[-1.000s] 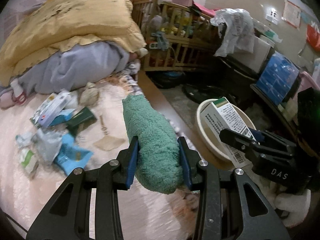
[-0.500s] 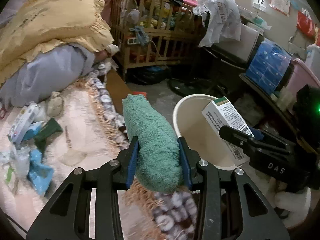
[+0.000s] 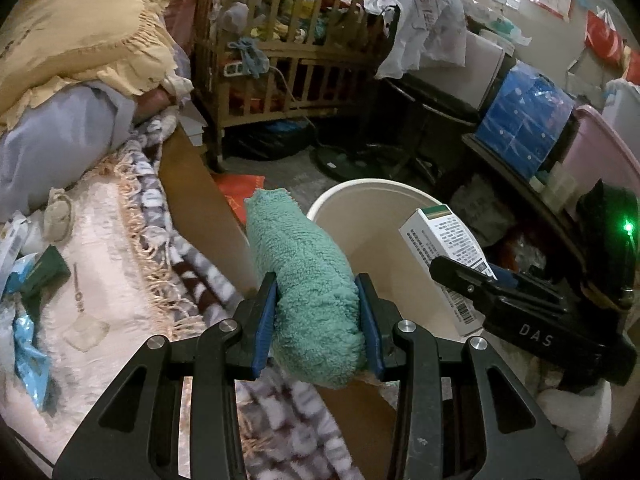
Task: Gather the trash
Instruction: 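Carry the towel and box over the white bucket and open both tools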
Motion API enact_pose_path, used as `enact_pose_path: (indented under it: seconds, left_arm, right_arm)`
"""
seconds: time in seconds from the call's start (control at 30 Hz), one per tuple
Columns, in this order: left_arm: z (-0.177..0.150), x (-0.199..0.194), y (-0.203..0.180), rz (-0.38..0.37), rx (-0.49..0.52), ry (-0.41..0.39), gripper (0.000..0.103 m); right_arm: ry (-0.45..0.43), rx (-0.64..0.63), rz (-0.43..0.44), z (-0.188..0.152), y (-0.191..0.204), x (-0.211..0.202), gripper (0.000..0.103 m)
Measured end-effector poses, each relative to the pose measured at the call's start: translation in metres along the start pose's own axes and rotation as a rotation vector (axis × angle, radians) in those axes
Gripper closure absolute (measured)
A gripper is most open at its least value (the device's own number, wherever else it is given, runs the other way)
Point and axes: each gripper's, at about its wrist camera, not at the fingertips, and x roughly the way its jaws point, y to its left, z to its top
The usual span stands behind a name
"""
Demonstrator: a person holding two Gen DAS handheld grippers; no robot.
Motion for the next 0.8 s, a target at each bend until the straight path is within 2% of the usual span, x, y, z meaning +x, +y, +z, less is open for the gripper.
enact_pose_path:
  seconds: [0.4, 0.67, 0.8]
  left_arm:
    - [0.004, 0.024, -0.009, -0.041, -0.004, 0.018, 0.067]
    - [0.010, 0.039, -0.018, -0.105, -0.016, 0.020, 0.067]
    - [0.012, 0.043, -0.021, -0.131, -0.020, 0.019, 0.063]
  right_arm:
    - [0.013, 0.034, -0.026, 0.002, -0.018, 0.009, 0.050]
    - [0.000, 0.069, -0.060, 0.008, -0.032, 0.014, 0.050]
    - [-0.001, 0.084, -0.081, 0.008, -0.036, 0.017, 0.050]
